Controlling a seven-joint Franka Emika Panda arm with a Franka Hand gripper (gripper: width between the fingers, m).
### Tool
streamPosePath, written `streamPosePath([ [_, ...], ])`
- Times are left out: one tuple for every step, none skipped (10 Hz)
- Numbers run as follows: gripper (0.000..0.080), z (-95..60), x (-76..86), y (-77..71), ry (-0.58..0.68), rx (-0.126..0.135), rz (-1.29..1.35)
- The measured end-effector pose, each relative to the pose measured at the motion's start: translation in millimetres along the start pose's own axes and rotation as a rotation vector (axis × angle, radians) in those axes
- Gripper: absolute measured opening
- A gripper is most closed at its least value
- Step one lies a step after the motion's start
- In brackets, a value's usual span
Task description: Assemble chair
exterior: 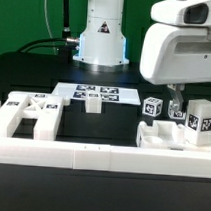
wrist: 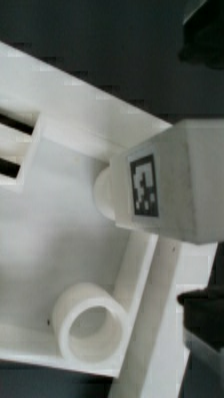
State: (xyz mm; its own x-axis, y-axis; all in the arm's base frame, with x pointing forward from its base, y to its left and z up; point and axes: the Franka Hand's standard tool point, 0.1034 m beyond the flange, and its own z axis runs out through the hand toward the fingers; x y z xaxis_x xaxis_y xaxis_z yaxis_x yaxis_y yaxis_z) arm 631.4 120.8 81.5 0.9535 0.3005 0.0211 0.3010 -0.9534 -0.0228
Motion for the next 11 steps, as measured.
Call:
streamPosePath([
  [0.0557,0.2,-0.1,0.0,0.0,0.0,-0.001],
  [0.0357,0.4,-0.2,0.0,-0.001,0.0,0.006],
  [0.0285,0.4,-0.1,0.0,0.0,0.0,0.027],
  [0.0285,0.5,-0.1,0.0,0.0,0.0,0.032],
  [0.0285,0.5,0.0,-0.9,0.001,0.003,0.104],
  [0.0285,0.6,-0.1,-1.4,0.001,0.007,0.24],
  [0.0285,0.8,-0.1,-1.7,0.002,0.012,0.341],
  [0.0285,1.1,0.2,-2.2,0.011,0.014,0.448],
  [0.0285,1.2,-0.1,-3.2,0.017,0.016,0.596],
  [0.0285,1.5,-0.2,-3.2,0.015,0.023,0.705],
  [0.0285,1.6,0.4,-2.7,0.015,0.036,0.802],
])
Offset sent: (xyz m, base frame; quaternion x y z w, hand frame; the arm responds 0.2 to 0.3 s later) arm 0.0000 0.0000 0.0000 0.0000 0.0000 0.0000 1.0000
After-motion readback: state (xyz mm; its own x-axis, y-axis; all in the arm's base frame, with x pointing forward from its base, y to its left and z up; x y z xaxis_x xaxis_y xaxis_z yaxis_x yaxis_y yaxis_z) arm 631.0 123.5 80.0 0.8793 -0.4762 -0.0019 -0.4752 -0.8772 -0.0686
